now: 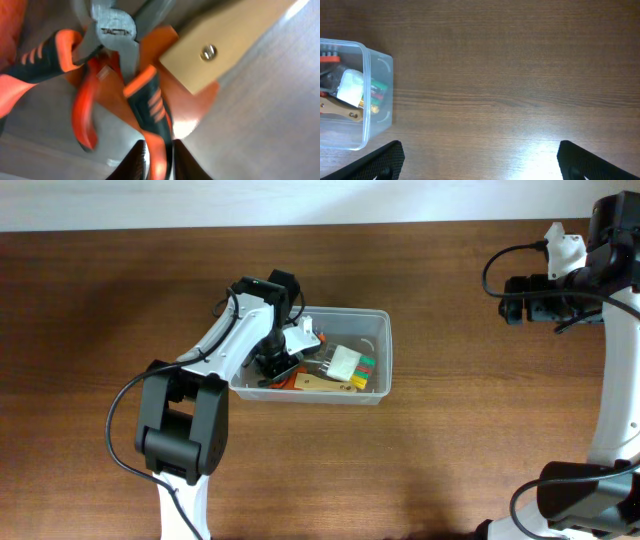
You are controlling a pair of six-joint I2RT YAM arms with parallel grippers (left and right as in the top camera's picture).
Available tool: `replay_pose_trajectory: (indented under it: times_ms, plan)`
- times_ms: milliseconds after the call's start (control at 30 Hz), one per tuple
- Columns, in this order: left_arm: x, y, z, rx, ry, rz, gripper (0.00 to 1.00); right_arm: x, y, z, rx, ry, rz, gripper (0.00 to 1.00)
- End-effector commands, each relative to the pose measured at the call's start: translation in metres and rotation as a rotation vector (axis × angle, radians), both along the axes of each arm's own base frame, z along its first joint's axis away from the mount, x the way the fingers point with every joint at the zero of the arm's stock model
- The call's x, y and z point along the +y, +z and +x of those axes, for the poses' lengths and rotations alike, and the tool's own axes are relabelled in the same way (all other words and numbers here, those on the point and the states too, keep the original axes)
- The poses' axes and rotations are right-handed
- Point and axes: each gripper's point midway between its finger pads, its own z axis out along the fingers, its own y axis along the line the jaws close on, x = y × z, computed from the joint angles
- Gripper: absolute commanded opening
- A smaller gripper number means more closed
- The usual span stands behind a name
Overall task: Pack container
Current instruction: 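Open the left gripper and lift it out of the container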
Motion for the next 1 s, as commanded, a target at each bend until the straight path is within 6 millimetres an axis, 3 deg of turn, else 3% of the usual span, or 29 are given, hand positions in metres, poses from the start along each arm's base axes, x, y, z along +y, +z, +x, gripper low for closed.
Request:
replay_pose_trajectory:
  times_ms: [0,200,300,400,533,567,600,733,867,967]
  plan:
    - [-0.003,0.002,0.010,-0.037,0.006,-0.021,0.36,-0.001,-0.002,0.000,0.006,-0.004,0.004,0.98]
    - [0.005,0.002,0.018,-0.078,0.013,0.025,0.59,-0.001,-0.002,0.000,0.006,-0.003,0.003,0.98]
    - [0.008,0.016,0.027,-0.129,0.067,0.048,0.62,0.000,-0.002,0.001,0.001,0.024,-0.007,0.98]
    - [0.006,0.051,0.039,-0.216,0.074,0.023,0.71,0.009,0.001,0.006,-0.020,0.051,-0.013,0.99]
    - [0.012,0.109,0.053,-0.381,0.102,0.021,0.77,0.034,0.014,0.020,-0.094,0.123,-0.028,0.99]
    - [0.015,0.128,0.057,-0.441,0.114,0.024,0.96,0.049,0.022,0.029,-0.150,0.171,-0.046,0.98]
    - [0.020,0.142,0.062,-0.492,0.145,0.025,0.99,0.056,0.026,0.034,-0.174,0.192,-0.057,0.99]
    - [0.045,0.179,0.082,-0.631,0.341,-0.026,0.99,0.087,0.035,0.061,-0.275,0.264,-0.066,0.98]
    - [0.098,0.193,0.110,-0.712,0.675,-0.079,0.99,0.108,0.024,0.087,-0.313,0.299,-0.038,0.99]
    - [0.131,0.205,0.130,-0.772,0.830,-0.159,0.99,0.114,0.038,0.111,-0.421,0.295,-0.028,0.98]
